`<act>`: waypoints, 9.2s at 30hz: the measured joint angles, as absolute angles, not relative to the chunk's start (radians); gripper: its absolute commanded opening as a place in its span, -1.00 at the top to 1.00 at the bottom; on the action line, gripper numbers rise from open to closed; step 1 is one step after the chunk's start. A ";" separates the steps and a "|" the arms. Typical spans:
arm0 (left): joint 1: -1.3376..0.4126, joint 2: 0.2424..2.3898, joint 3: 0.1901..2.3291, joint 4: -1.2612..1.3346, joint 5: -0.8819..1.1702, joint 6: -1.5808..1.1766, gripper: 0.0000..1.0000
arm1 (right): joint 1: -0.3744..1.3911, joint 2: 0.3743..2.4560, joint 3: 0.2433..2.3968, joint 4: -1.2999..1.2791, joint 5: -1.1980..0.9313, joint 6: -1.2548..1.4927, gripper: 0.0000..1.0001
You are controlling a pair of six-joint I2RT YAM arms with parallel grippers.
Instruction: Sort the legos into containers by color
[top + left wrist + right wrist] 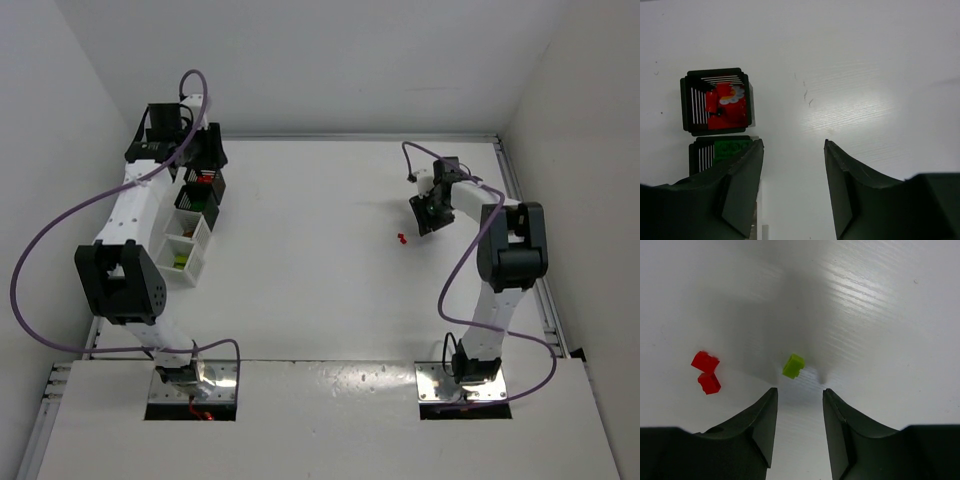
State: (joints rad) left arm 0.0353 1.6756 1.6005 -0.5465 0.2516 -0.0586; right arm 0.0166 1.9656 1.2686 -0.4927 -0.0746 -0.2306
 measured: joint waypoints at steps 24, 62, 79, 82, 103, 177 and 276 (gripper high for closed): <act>0.065 1.676 1.586 -0.545 0.258 -0.069 -0.15 | 0.015 2.047 1.344 -0.472 -0.118 -0.127 0.70; 0.107 1.507 1.304 -0.524 0.504 0.001 -0.18 | 0.398 2.096 1.327 -0.477 -0.586 -0.116 0.19; 0.056 1.435 1.171 -0.597 0.825 0.258 -0.18 | 0.422 1.902 1.351 -0.530 -0.407 -0.188 0.13; -0.058 1.435 1.166 -0.603 0.794 0.282 -0.15 | 0.349 1.819 1.352 -0.523 -0.352 -0.175 0.13; -0.639 1.985 1.510 -0.694 0.328 0.366 0.14 | -0.043 1.774 1.200 -0.526 -0.138 -0.194 -0.06; -0.324 1.600 1.568 -0.752 0.387 0.354 1.00 | -0.024 1.838 1.271 -0.526 -0.266 -0.202 -0.45; -0.843 2.439 2.025 -0.519 0.331 0.175 0.50 | -0.326 1.636 1.033 -0.525 -0.261 0.031 -0.67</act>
State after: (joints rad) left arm -0.8433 2.4390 2.0247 -0.5194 0.3305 0.1749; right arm -0.3260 1.6360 1.0332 -0.5255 -0.2611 0.0307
